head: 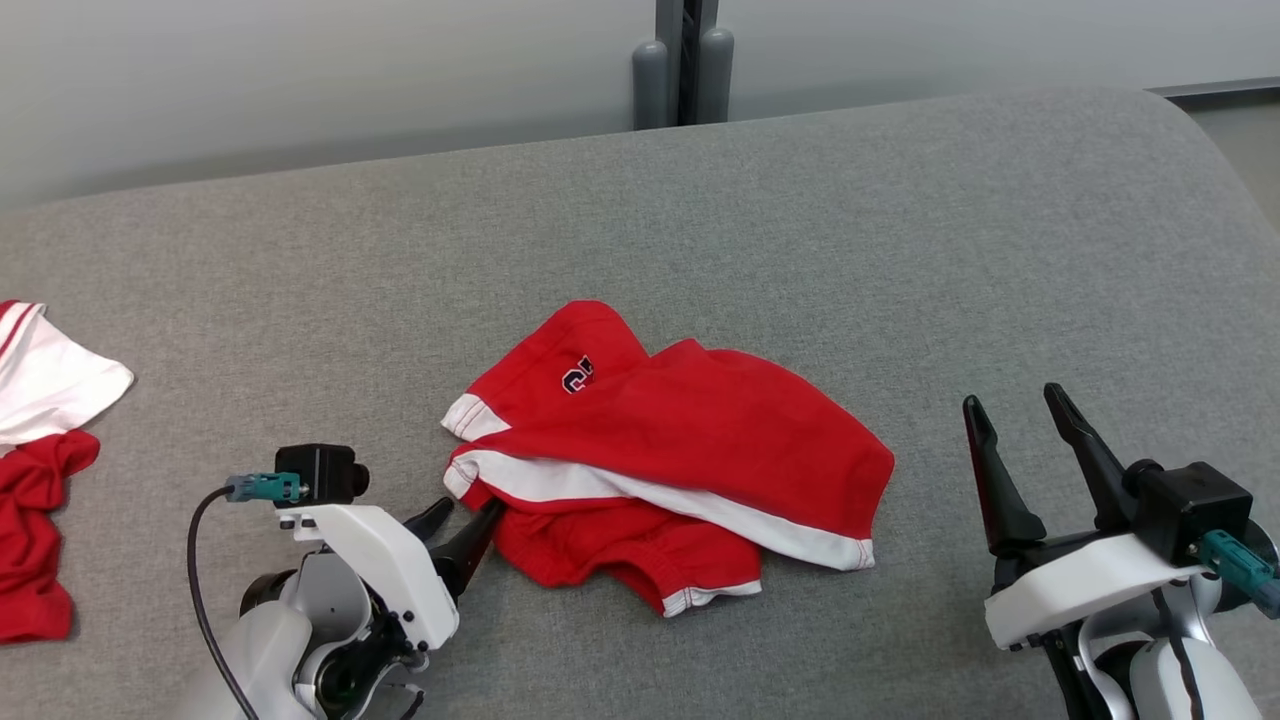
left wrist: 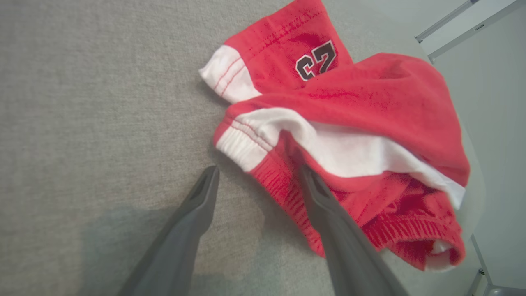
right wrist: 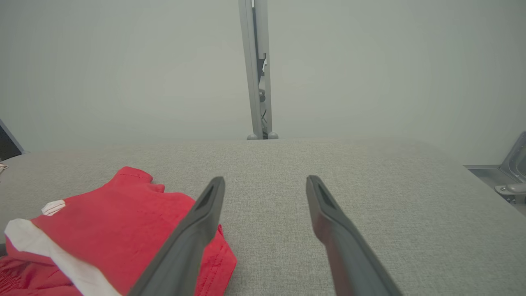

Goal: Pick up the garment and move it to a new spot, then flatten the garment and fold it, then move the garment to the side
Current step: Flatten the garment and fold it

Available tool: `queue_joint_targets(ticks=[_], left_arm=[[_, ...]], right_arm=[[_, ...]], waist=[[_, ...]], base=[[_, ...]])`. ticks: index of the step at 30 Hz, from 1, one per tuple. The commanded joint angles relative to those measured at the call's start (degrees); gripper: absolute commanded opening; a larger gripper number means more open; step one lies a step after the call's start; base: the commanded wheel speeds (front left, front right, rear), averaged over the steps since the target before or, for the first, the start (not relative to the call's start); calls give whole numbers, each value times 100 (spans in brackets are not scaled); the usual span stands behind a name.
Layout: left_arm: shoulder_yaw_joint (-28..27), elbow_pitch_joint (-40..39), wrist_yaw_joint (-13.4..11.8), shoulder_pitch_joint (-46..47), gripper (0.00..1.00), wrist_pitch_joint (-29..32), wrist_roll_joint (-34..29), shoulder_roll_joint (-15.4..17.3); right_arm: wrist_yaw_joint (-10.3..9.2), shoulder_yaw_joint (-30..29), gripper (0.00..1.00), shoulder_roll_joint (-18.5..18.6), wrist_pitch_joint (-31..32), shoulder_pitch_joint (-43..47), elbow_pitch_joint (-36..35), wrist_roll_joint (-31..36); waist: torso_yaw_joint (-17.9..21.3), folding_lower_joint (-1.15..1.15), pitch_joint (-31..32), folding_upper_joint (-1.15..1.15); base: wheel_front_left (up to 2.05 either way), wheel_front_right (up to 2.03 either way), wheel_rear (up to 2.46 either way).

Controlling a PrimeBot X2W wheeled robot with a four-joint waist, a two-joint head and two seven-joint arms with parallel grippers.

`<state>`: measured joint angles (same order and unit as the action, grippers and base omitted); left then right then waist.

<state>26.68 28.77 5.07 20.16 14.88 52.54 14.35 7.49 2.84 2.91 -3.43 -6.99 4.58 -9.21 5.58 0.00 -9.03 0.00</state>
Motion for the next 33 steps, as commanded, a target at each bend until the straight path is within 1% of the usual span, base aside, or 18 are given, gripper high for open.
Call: queue_joint_targets(ticks=[1, 4, 5, 6, 9, 11, 14, 19, 22, 27, 33], left_arm=[[-12, 168, 63, 150, 100, 42, 93, -9], [5, 369, 145, 295, 100, -46, 146, -64], [-17, 399, 154, 348, 50, -145, 161, -89], [44, 463, 196, 424, 0, -340, 43, -56], [122, 521, 204, 523, 0, -700, -176, -22], [150, 513, 204, 510, 0, -909, -245, -72], [236, 438, 128, 445, 0, -1195, -459, -89], [343, 246, -14, 309, 0, -1353, -618, -115], [390, 157, -74, 270, 0, -1363, -682, -102], [473, -70, -174, 219, 0, -1346, -769, -98], [546, -282, -246, 167, 0, -1388, -859, -64]], right_arm=[[1, -5, 100, 15, -54, -78, 20, -33], [1, 8, 100, 16, -76, -117, 35, -42], [1, 11, 100, 15, -81, -136, 44, -51], [1, 13, 100, 15, -106, -163, 59, -57], [1, 18, 100, 14, -119, -102, 76, -48], [1, 32, 100, 13, -93, 11, 79, -14], [1, 121, 100, 24, -11, 316, 67, 27], [1, 529, 100, 70, 170, 758, 190, -97], [1, 685, 100, 84, 184, 847, 294, -171], [1, 950, 100, 91, 114, 620, 844, -351], [1, 1301, 100, 56, 25, 47, 2008, -588]], waist=[[52, 0, -63, 0], [90, 0, -138, 0], [97, 0, -164, 0], [110, 0, -202, 0], [108, 0, -229, 0], [88, 0, -228, 0], [9, 0, -229, 0], [-95, 0, -227, 0], [-136, 0, -244, 0], [-216, 0, -313, 0], [-311, 0, -307, 0]], base=[[0, 0, 0], [0, 0, 0], [0, 0, 0], [0, 0, 0], [0, 0, 0], [0, 0, 0], [0, 0, 0], [0, 0, 0], [0, 0, 0], [0, 0, 0], [0, 0, 0]])
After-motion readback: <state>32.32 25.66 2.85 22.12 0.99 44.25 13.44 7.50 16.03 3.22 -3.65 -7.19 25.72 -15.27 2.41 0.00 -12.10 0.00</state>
